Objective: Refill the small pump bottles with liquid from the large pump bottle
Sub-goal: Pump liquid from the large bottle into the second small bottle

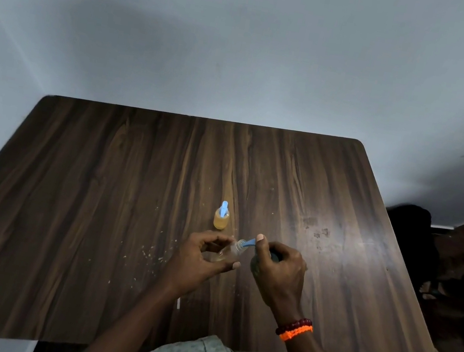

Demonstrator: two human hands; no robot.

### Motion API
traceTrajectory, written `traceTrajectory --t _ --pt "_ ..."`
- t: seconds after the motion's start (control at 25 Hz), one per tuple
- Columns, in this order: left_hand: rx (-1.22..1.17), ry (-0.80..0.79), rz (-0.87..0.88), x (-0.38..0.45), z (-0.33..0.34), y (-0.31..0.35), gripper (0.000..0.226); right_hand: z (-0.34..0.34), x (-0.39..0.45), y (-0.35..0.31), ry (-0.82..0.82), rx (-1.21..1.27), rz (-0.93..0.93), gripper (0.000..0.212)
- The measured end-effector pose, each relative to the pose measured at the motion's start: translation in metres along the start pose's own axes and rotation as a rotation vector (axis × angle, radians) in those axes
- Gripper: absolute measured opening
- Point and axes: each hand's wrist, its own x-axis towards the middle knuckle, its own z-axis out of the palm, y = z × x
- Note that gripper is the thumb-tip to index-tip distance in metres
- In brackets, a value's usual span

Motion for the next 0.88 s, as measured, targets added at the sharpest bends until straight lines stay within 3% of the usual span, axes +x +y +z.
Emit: traceTrajectory --t 0.16,0.36,0.6,0.88 --pt "-0.019 0.004 -0.017 0.0009 -0.0007 0.0018 0.040 -0.0008 0.0022 0.0015 0.020 -0.032 -0.031 0.054" --pt "-0.006 0.009 -0.026 0.0003 0.0002 0.0034 0.040 -0.0013 0.0018 0.0013 0.037 -0.006 -0.036 0.042" --pt "-0.011 0.001 -0.019 0.0019 -0.0011 0.0040 0.039 -0.0018 0.0051 0.0010 0.055 -0.032 -0.047 0.059" --pt "-0.002 0.012 -0.024 0.0024 -0.0008 0.0042 0.038 -0.0031 0.0052 0.0008 0.066 -0.012 -0.054 0.052"
